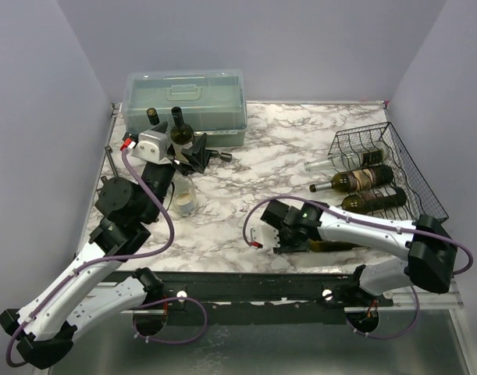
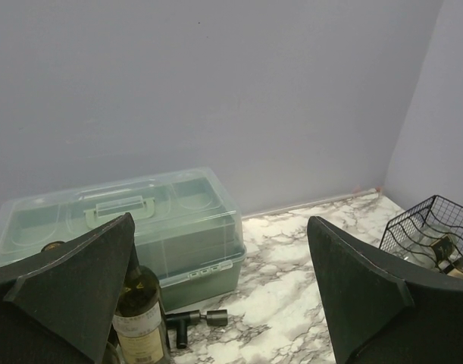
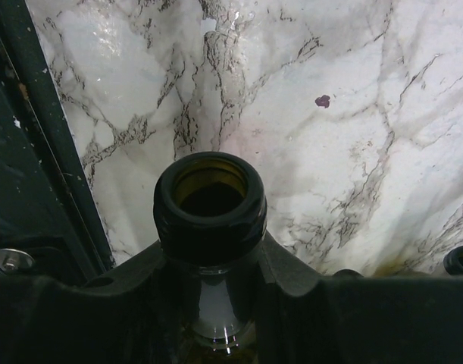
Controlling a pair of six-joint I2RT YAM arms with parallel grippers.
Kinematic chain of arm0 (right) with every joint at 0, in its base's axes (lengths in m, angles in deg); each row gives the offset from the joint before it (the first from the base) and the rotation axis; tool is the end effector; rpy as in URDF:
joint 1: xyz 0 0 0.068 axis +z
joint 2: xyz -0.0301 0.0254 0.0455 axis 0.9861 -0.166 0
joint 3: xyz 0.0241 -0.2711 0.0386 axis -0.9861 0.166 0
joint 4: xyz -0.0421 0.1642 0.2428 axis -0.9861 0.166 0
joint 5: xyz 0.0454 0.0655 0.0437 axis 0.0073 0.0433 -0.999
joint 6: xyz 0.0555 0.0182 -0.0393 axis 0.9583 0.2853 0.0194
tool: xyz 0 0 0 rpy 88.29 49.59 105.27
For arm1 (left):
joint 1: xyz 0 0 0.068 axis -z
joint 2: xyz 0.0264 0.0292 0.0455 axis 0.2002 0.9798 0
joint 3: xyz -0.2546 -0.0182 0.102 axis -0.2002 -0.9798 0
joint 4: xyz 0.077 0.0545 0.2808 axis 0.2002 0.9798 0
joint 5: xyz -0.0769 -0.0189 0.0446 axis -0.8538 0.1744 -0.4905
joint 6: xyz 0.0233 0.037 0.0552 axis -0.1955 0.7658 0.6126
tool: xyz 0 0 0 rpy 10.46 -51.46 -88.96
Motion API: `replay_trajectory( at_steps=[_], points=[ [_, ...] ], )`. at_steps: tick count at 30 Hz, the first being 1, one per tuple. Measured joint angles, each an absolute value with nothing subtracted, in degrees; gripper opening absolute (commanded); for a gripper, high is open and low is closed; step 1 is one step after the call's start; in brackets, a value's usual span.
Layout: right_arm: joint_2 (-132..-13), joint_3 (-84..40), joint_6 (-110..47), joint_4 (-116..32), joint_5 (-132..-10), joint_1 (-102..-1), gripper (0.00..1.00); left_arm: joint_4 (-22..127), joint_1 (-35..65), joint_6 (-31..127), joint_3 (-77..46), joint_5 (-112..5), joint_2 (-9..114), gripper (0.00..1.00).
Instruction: Put the wine bottle on the wine rack
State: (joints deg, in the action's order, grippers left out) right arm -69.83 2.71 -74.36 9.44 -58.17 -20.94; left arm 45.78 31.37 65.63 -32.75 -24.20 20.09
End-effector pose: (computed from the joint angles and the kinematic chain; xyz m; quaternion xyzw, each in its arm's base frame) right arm 0.1407 0.2277 0.1700 -0.7345 0.6706 -0.0298 0.0998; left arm 0.1653 -0.1254 0.4571 0.0927 0.5711 -0.1590 0.8000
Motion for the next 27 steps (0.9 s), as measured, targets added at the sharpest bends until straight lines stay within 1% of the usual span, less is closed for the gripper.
replay_trajectory(
  at_steps=[4,8,27],
  points=[
    [-72.6,-0.1,-74.8,11.4,-57.3,-21.0,0.01,45.4,31.7,66.0,-32.7,-24.0,19.8,0.98],
    [-72.6,0.0,-75.6,11.6,-56.5,-21.3,0.0,45.1,32.0,66.5,-33.0,-23.8,19.4,0.98],
    [-68.4,10.0,-79.1,7.5,-55.0,-23.4,0.0,44.1,33.4,67.3,-33.4,-23.2,19.3,0.98]
  ],
)
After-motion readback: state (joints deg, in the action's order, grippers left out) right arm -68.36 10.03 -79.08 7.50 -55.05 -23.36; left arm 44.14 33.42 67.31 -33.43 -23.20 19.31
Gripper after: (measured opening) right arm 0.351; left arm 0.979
